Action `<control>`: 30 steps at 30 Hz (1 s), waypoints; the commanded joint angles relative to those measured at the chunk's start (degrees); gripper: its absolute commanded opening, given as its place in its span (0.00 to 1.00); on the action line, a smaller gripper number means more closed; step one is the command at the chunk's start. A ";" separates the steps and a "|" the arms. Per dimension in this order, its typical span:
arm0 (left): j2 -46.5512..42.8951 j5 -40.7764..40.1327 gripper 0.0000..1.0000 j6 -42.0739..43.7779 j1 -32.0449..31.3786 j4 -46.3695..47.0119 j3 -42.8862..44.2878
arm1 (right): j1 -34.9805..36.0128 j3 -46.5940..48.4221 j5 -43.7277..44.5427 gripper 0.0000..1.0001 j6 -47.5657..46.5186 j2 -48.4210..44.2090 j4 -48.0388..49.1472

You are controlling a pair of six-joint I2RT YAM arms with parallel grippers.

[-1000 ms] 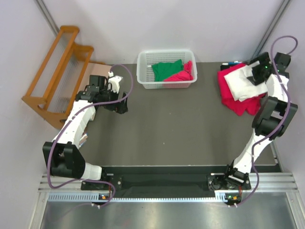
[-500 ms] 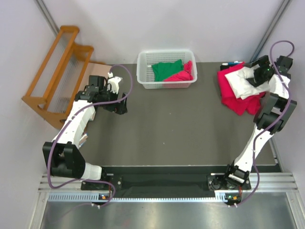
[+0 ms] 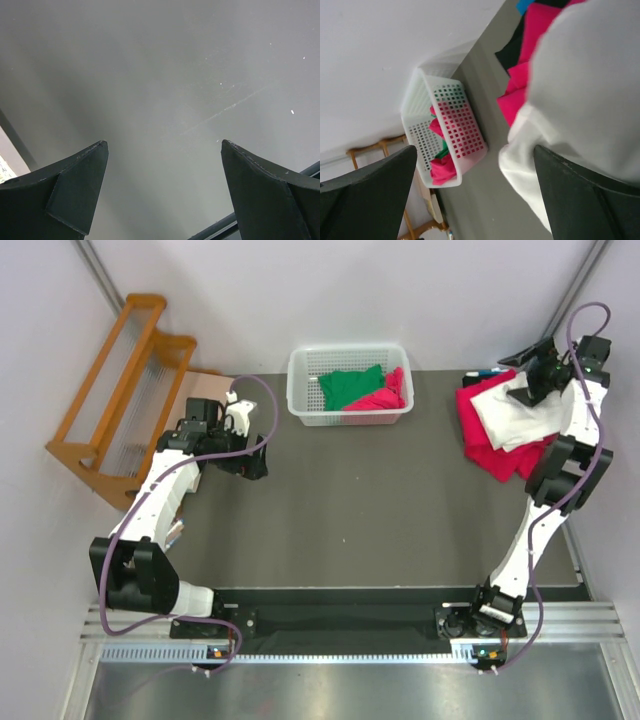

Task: Fold and stack the t-shirts
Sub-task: Neatly place the folded tshirt to the corner, then reset both grippers

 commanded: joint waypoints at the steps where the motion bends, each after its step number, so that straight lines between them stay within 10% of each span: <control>1: -1.26 1.55 0.99 0.16 0.38 -0.37 1.57 | 1.44 1.12 -3.25 1.00 -1.21 -0.67 1.10; 12: -1.08 1.46 0.99 -0.10 0.38 -0.37 1.57 | 1.44 -10.40 -2.46 1.00 -3.32 -0.05 5.59; 22: 3.40 -3.45 0.99 -9.67 0.46 4.37 13.16 | 13.82 -6.09 -4.40 1.00 -10.24 -25.93 13.59; 30: 0.77 -5.84 0.99 -13.90 2.83 8.23 7.93 | 27.07 -40.70 8.76 1.00 -24.66 -55.05 15.28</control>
